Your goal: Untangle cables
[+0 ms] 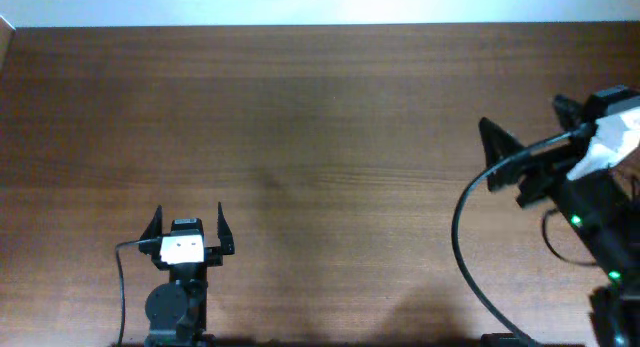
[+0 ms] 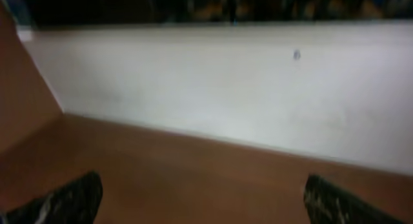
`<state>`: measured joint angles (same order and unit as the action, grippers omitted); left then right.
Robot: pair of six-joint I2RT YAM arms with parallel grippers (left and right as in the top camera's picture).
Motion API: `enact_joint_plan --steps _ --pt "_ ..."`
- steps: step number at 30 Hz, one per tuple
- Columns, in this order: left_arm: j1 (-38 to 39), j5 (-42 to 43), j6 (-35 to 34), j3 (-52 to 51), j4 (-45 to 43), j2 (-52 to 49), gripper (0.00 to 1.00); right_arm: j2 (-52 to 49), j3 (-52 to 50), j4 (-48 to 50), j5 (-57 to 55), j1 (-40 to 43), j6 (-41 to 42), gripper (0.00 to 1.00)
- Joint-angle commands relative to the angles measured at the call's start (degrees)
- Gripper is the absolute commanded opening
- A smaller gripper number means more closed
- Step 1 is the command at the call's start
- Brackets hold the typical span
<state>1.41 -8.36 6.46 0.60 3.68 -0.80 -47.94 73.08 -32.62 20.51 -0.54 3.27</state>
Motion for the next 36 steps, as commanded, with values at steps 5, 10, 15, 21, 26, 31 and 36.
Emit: enact_joint_plan --steps 5,10,15,21,26,31,36 --pt "-0.42 0.59 0.72 -0.11 0.28 0.46 0.99 3.52 -7.89 9.42 -0.98 -2.69 4.76 0.99" --pt "-0.42 0.59 0.72 -0.11 0.31 0.46 0.99 3.52 -7.89 12.11 -6.67 -7.02 4.76 0.99" --pt "-0.42 0.59 0.72 -0.11 0.31 0.46 0.99 3.50 -7.96 12.11 -10.08 -8.09 4.79 0.99" --pt "-0.42 0.59 0.72 -0.11 0.31 0.46 0.99 4.09 -9.66 12.28 -15.23 -8.09 4.76 0.99" --pt "-0.42 0.59 0.74 -0.11 0.28 0.46 0.99 7.17 -16.44 15.78 -15.26 -8.09 4.76 0.99" --pt "-0.42 0.59 0.72 -0.11 0.28 0.46 0.99 13.31 -28.52 25.90 -15.21 -8.09 6.56 0.99" --pt "-0.42 0.61 0.72 -0.11 0.28 0.46 0.99 22.49 -45.03 40.61 -15.21 -8.09 12.11 0.99"
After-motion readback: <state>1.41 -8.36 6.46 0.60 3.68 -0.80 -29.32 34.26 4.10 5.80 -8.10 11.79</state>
